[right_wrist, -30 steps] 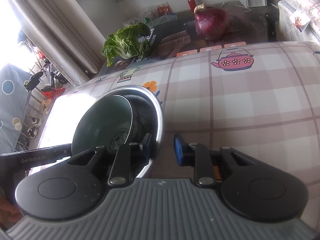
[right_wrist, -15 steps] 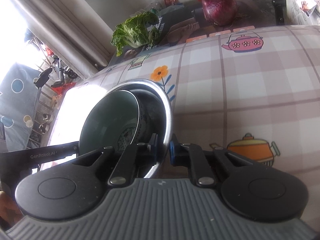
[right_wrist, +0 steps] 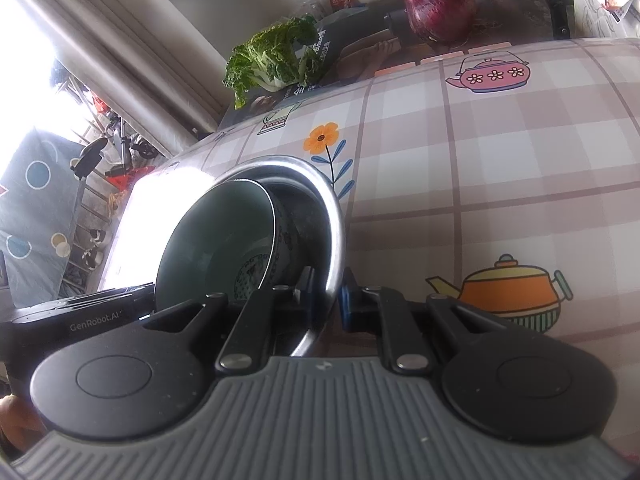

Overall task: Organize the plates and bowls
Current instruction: 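Lift the steel bowl holding the teal bowl with both tools, then carry the steel bowl with both tools and lower it onto the white plate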

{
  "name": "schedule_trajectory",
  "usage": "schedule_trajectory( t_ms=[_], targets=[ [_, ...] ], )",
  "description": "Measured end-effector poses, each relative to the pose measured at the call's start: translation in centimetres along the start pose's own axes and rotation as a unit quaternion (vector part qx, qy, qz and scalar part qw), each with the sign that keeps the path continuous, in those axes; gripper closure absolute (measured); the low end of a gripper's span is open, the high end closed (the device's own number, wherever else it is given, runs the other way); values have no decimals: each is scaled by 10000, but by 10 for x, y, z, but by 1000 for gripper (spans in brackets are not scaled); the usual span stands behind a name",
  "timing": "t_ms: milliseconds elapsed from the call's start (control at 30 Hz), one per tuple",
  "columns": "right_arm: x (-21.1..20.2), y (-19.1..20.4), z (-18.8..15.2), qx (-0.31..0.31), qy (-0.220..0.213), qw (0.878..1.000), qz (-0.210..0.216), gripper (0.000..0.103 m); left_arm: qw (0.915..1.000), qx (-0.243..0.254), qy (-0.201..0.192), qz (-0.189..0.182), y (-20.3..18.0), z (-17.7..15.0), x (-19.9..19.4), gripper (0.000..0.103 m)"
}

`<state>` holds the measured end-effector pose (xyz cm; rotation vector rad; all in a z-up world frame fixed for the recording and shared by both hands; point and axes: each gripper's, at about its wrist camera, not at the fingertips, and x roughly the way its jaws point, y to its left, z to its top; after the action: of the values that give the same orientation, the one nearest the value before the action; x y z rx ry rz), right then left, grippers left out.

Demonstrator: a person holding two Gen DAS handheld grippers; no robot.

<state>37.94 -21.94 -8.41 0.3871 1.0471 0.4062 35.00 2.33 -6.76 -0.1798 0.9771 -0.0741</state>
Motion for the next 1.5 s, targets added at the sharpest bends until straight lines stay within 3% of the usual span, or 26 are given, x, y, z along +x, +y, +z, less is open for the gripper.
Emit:
schedule_trajectory(
  t_ms=[1500],
  targets=[
    [-4,5,4,-8,-105,9999,-65,92,9996,-125,-240,43,-5,5,-11,90]
  ],
)
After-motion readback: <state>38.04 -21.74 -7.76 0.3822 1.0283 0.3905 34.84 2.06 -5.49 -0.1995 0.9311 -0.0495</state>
